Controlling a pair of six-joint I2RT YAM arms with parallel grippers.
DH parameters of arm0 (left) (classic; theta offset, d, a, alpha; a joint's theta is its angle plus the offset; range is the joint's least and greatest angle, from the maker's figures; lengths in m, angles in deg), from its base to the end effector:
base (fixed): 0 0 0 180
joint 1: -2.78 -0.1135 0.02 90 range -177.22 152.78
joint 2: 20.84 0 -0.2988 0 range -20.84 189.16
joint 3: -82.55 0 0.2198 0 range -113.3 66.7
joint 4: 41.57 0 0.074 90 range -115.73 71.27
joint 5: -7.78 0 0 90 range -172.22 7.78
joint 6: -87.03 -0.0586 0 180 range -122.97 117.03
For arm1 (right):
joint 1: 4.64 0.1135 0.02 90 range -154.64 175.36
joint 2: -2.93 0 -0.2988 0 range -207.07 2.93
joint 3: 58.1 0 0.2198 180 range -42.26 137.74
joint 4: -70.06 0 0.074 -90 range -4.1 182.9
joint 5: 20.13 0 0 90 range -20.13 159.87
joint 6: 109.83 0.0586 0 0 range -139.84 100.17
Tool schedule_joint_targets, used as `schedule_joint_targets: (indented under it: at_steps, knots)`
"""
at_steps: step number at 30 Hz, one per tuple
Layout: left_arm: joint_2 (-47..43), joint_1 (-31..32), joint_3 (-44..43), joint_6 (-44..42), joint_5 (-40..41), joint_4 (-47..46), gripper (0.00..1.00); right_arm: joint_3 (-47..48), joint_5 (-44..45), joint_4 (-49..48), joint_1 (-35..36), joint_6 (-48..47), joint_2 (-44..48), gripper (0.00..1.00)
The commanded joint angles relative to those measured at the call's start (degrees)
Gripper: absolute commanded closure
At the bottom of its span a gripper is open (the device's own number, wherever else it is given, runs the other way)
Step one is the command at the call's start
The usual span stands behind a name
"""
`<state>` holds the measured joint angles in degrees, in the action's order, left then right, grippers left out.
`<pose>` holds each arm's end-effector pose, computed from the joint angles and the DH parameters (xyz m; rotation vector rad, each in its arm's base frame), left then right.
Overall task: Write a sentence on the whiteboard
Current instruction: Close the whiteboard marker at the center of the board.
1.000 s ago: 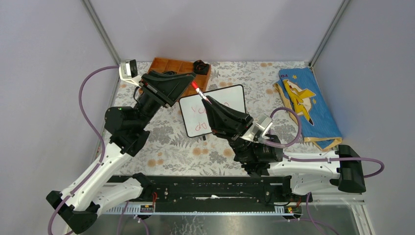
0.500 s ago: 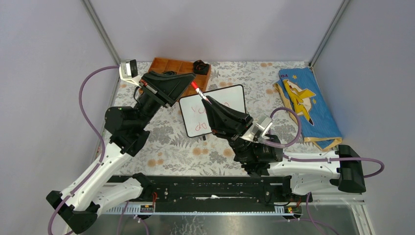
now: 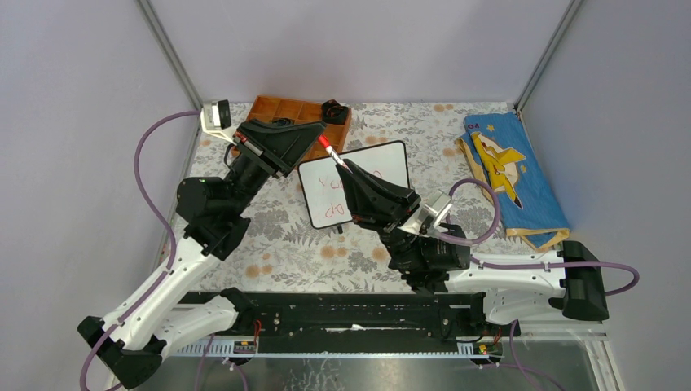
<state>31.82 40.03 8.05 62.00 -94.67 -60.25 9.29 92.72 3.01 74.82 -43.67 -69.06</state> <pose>0.1058 -0.0963 0.5181 -0.0097 1.0199 -1.7445 0.0600 0.1983 0.4935 -0.1334 0.6197 0.8434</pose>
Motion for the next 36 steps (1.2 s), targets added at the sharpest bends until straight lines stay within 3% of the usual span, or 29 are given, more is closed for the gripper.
schedule_joint_targets:
  at_steps: [1, 18, 26, 36]
  knots:
    - [-0.29, 0.94, 0.68, 0.29, -1.35, -0.96, 1.00, 1.60, 1.85, -1.97, 0.21, -1.45, -0.12, 1.00]
    - [-0.27, 4.12, 1.53, -0.61, -0.60, -1.09, 1.00, 2.69, 2.50, -2.11, 0.17, -2.12, -1.15, 1.00]
    - [2.17, 11.52, -0.43, -4.75, 0.27, 5.71, 1.00, 3.86, 3.92, -3.18, 0.17, -4.10, -2.14, 1.00]
    - [3.68, 20.13, 1.90, -6.91, 3.88, 6.93, 1.00, 4.25, 4.88, -4.26, 0.17, -5.97, -2.50, 1.00]
